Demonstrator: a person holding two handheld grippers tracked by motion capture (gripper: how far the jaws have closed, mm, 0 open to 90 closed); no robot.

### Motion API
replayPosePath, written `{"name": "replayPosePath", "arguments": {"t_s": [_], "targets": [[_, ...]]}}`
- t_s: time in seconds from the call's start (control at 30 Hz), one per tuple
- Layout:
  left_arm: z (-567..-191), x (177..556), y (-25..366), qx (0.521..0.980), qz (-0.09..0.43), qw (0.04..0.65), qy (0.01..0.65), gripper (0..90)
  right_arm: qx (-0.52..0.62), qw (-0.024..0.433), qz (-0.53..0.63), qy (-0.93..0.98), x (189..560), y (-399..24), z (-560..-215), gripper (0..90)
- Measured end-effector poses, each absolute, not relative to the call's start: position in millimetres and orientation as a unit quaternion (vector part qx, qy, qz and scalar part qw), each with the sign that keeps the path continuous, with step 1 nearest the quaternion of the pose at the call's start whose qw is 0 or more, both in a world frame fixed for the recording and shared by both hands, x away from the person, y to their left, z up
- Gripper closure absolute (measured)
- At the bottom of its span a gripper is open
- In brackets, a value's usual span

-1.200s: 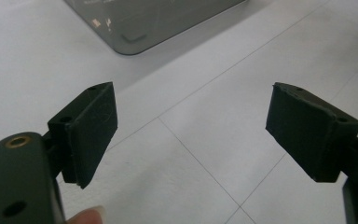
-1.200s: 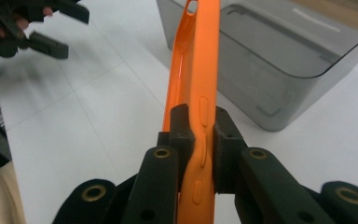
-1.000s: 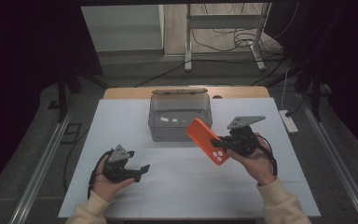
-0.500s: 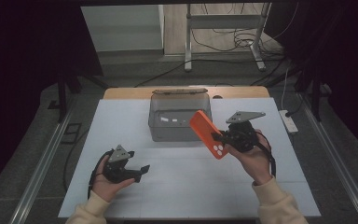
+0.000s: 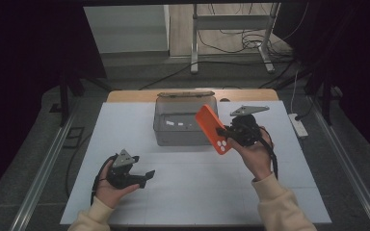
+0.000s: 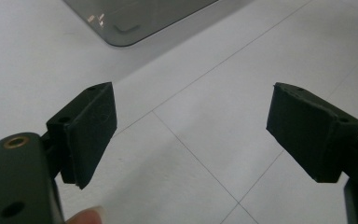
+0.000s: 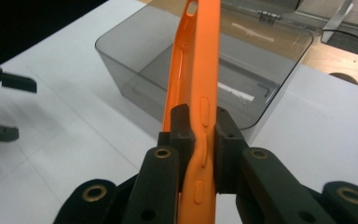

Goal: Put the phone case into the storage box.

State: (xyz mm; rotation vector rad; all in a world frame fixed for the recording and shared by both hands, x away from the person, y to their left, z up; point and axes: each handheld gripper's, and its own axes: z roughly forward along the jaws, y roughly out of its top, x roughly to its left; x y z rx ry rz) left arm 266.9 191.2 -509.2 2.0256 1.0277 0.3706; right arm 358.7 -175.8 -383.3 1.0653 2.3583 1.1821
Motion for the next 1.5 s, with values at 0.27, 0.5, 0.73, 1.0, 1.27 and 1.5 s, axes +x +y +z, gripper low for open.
{"name": "replayPosePath", "arguments": {"t_s": [0.27, 0.5, 0.73, 1.0, 1.27, 1.5], "targets": [[-509, 267, 191, 0.804, 0.147, 0.408, 0.408, 16.2, 0.391, 0.145, 0.422, 0.805, 371, -176, -383, 80.6], [-508, 267, 192, 0.802, 0.148, 0.411, 0.408, 16.3, 0.399, 0.15, 0.426, 0.798, 381, -171, -377, 80.6], [-508, 267, 193, 0.8, 0.148, 0.412, 0.409, 16.3, 0.41, 0.157, 0.425, 0.792, 397, -166, -371, 80.7], [-508, 267, 193, 0.801, 0.147, 0.412, 0.409, 16.3, 0.424, 0.16, 0.418, 0.787, 409, -164, -372, 80.7], [-508, 266, 193, 0.802, 0.147, 0.41, 0.408, 16.3, 0.437, 0.165, 0.41, 0.784, 419, -165, -373, 80.7], [-508, 267, 192, 0.801, 0.146, 0.412, 0.409, 16.3, 0.442, 0.166, 0.41, 0.781, 424, -165, -373, 80.7]]}}
